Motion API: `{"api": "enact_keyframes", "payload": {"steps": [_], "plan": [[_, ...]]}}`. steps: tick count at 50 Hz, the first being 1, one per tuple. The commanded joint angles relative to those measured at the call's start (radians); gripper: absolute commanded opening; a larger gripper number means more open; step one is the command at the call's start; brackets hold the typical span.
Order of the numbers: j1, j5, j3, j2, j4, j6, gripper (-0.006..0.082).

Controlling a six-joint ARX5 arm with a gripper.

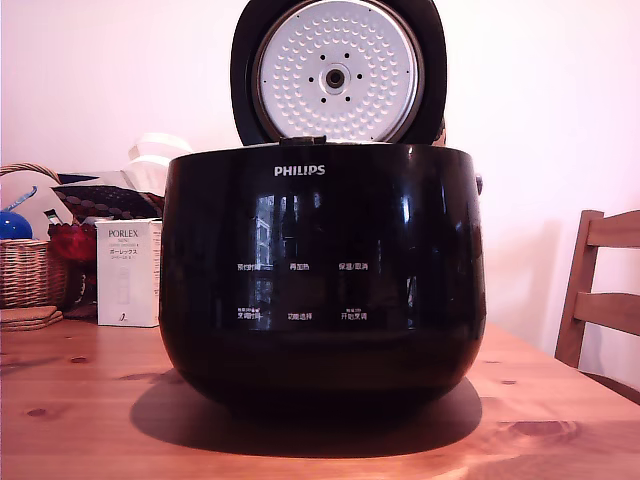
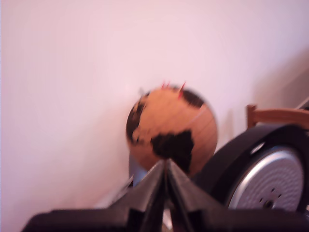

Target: Close the rice cooker by pressing the lid down with medium force

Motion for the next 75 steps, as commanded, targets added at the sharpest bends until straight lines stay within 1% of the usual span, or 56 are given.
{"api": "enact_keyframes", "payload": {"steps": [1,3,5,6,7,9,11,13,14,16,17,25,31,37,55,75], "plan": [[0.002,0.015,0.044,0.063,-0.053,0.082,-0.0022],[0.002,0.019,0.085,0.089,-0.087,0.101,-0.0022],[0.002,0.025,0.121,0.115,-0.122,0.149,-0.0022],[0.002,0.029,0.139,0.127,-0.142,0.149,-0.0022],[0.002,0.036,0.155,0.137,-0.160,0.182,-0.0022],[0.001,0.051,0.186,0.160,-0.190,0.189,-0.0022],[0.001,0.069,0.217,0.185,-0.217,0.256,-0.0022],[0.001,0.083,0.245,0.205,-0.244,0.256,-0.0022],[0.001,0.089,0.256,0.214,-0.252,0.308,-0.0022],[0.001,0.102,0.279,0.235,-0.262,0.308,-0.0022],[0.001,0.109,0.291,0.247,-0.266,0.344,-0.0022],[-0.002,0.146,0.369,0.327,-0.274,0.389,-0.0022],[-0.011,0.173,0.410,0.377,-0.277,0.389,-0.0022],[-0.026,0.174,0.430,0.421,-0.276,0.389,-0.0022],[-0.070,0.173,0.431,0.492,-0.194,0.390,-0.0022],[-0.108,0.177,0.431,0.556,-0.154,0.389,-0.0022]]}}
